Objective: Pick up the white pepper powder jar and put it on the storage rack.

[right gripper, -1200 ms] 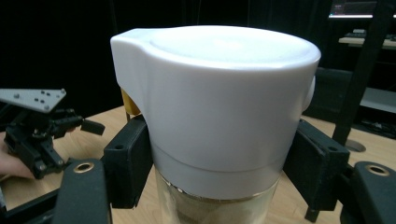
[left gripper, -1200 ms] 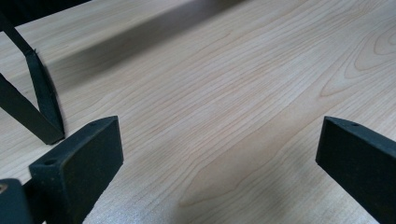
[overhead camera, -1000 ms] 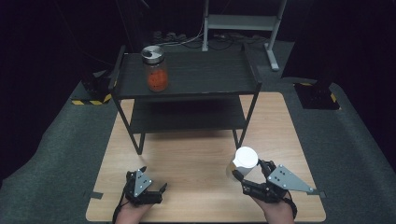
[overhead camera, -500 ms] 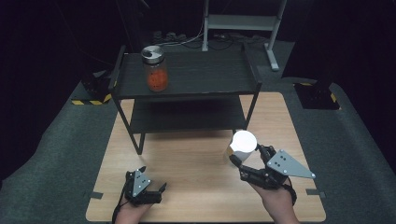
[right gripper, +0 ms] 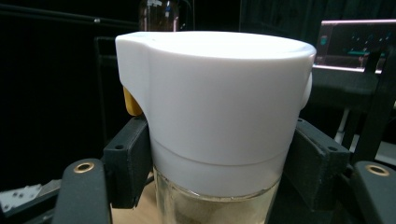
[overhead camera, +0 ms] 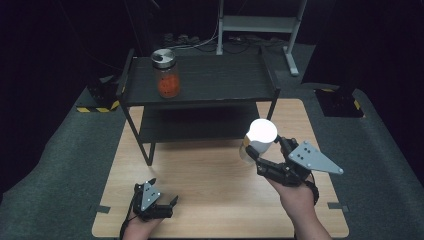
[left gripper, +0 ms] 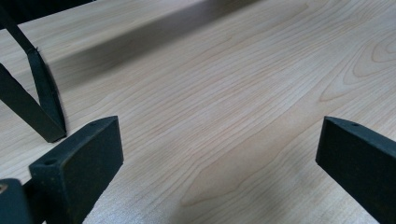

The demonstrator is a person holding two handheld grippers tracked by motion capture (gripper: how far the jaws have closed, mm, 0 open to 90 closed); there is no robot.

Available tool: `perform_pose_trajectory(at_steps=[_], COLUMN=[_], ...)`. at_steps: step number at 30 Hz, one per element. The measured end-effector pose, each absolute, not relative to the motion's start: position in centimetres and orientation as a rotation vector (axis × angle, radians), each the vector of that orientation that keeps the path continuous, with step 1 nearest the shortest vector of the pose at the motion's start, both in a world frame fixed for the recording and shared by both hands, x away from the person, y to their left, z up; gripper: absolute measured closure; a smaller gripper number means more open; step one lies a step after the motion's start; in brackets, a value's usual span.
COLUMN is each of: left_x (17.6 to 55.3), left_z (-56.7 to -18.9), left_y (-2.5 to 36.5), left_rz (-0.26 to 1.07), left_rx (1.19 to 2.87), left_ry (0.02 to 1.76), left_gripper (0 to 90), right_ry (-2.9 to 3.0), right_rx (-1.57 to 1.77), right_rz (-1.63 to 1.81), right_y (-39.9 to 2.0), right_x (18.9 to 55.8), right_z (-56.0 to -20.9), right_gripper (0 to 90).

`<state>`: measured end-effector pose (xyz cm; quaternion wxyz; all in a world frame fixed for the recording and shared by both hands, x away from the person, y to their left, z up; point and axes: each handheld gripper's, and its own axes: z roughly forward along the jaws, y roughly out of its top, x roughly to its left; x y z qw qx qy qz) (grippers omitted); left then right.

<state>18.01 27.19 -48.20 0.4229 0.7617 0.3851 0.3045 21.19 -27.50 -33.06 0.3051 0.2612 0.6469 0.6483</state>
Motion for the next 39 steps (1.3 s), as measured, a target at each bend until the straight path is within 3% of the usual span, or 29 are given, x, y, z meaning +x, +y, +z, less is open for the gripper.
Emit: perform_pose_trajectory(at_steps=[39], left_x=[18.2], left_z=[-48.2], left_y=[27.8], left_rz=[0.73], left_rx=[1.901], left_ry=[0.947], left_gripper=[1.1], right_ry=[1.547], right_rx=[0.712], right_rz=[1.743], right_y=[-23.7], right_x=[26.9], right_z=[-26.3], right_gripper=[29.9])
